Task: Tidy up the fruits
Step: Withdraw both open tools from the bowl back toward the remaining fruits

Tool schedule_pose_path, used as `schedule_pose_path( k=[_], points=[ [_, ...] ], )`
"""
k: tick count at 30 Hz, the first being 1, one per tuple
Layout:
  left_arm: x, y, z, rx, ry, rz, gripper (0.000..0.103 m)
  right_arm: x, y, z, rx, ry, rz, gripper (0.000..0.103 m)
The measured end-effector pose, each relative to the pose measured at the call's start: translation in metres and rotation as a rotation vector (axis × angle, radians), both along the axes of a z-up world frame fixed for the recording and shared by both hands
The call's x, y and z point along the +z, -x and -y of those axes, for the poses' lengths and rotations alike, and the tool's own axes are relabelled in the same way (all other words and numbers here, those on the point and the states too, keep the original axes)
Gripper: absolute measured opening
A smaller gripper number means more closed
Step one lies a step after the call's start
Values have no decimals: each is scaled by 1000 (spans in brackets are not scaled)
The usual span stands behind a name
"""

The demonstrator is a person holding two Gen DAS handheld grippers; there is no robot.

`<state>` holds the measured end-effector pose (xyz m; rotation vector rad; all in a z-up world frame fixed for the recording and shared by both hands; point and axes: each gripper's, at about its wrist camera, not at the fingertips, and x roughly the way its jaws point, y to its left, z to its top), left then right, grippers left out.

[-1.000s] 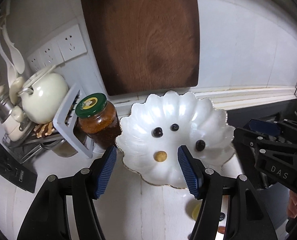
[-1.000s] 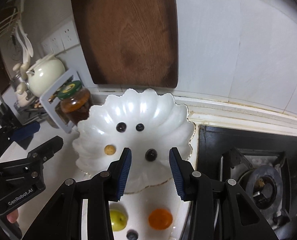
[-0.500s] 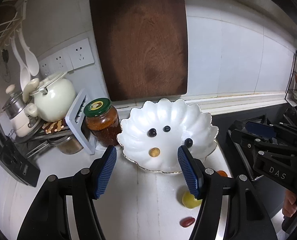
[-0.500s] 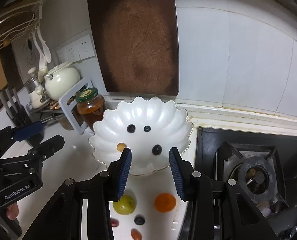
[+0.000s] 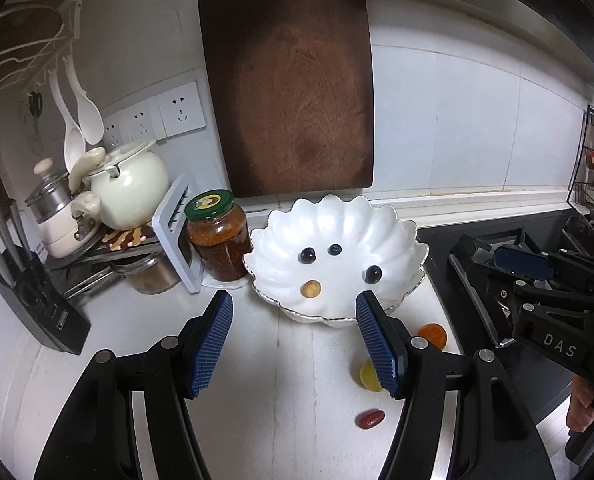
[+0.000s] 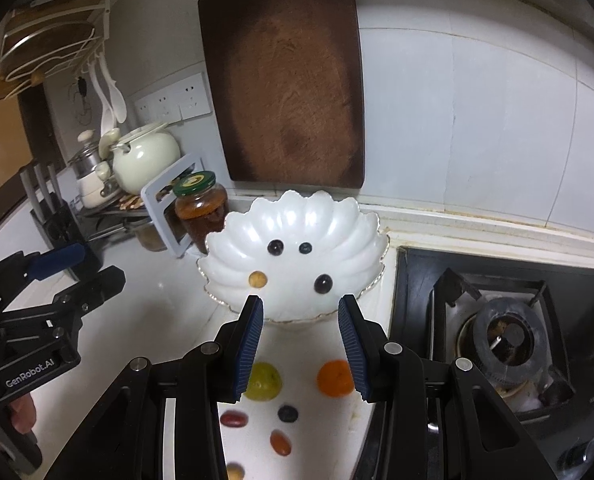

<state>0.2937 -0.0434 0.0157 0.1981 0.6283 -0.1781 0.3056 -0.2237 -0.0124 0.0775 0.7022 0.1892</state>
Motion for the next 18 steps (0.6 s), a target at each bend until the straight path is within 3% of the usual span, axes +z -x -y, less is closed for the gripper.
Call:
schedule_pose_path(
  k=[18],
  points=[
    [-22,44,8,38,47,-36,65,-16,37,8,95,35,12,41]
  ],
)
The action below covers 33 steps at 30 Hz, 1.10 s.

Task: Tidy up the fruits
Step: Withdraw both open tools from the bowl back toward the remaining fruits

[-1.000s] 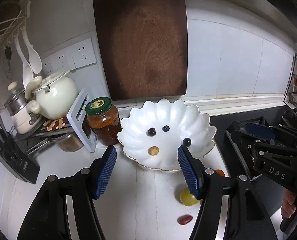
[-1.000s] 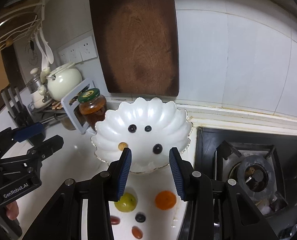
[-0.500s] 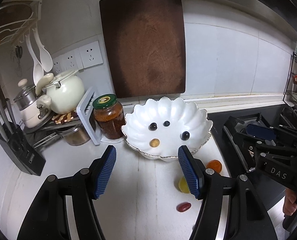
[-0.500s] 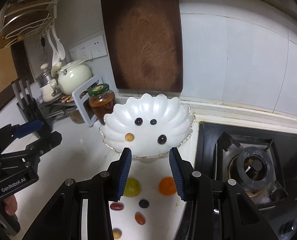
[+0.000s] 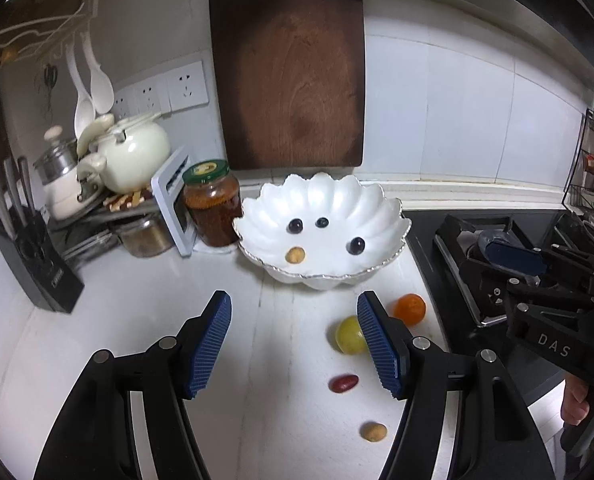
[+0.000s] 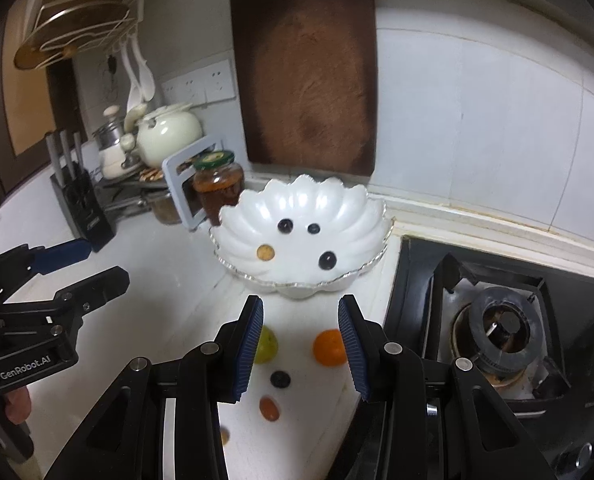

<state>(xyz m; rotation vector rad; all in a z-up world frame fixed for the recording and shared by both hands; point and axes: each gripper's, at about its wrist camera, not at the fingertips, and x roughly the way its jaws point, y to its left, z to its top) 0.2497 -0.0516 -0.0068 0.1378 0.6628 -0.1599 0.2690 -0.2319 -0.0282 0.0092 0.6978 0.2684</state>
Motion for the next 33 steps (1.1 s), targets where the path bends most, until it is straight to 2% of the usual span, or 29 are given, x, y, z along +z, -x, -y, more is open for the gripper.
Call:
schedule_pose_path(
  k=[16,26,33],
  points=[
    [-31,30,14,50,-22,-44,65,-39,10,2,142,-23,-94,41],
    [-53,43,20,84,-12,-89,65,-57,16,4,202,-7,-133,41],
    [-67,53,27,93,-31,-99,65,-70,17,3,236,18,-158,41]
  ],
)
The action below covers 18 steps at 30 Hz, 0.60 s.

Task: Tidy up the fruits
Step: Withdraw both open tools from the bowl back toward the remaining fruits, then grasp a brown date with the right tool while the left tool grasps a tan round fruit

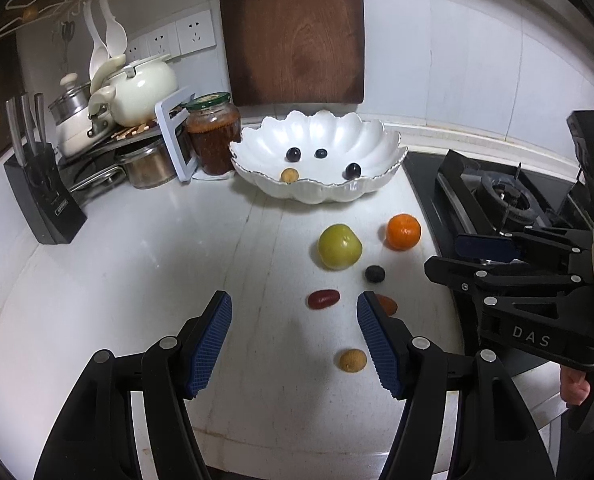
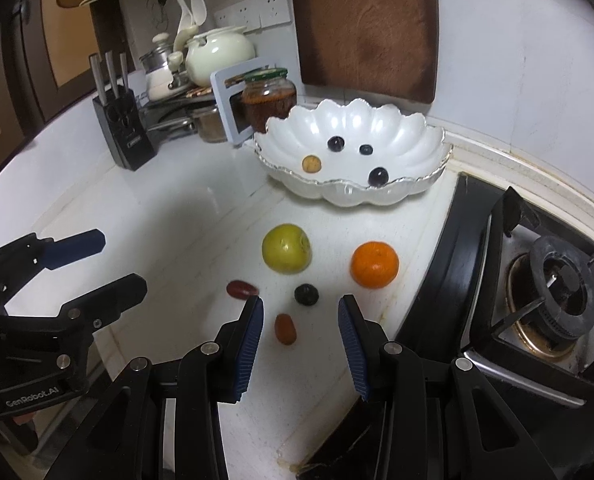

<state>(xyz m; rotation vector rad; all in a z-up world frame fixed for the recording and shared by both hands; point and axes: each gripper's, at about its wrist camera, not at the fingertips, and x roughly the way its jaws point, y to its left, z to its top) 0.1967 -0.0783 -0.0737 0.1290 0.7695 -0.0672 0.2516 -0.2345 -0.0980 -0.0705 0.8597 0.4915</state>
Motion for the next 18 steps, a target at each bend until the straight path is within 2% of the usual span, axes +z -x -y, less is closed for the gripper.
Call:
schedule_pose_path(
  k=[4,18],
  points=[
    [-5,4,1,-4,-10,1,64,-6,1,-2,20,6,-8,41],
    [-42,6,5,-30,11,-78,62,-35,-1,-9,55,22,-54,40]
  ],
)
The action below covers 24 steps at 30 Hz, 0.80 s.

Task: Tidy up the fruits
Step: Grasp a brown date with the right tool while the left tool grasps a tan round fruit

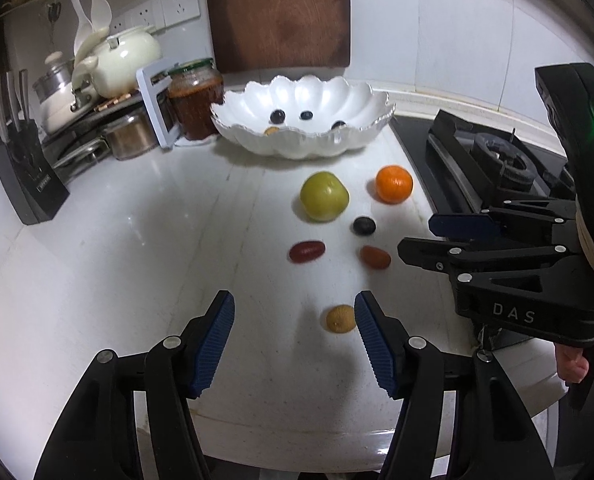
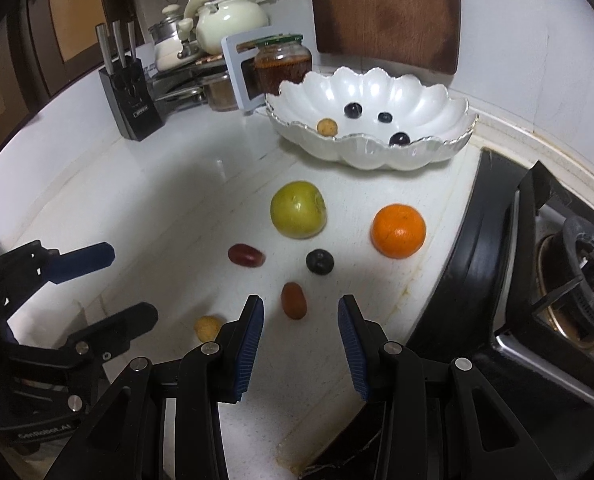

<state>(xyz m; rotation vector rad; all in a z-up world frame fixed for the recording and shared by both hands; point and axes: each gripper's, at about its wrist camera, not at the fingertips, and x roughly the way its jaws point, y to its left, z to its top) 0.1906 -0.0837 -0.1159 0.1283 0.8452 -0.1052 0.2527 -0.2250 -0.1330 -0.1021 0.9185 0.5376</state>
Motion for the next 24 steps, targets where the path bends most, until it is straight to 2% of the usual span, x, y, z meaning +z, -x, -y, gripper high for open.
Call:
schedule_pose_path(
  k=[17,24],
  points=[
    [-35,-8,8,-6,59,-57,54,-27,-10,-11,18,19,-25,40],
    [-41,-14,12,-4,81,-71,46,-32,-17,-14,20,10,-28,40]
  ],
)
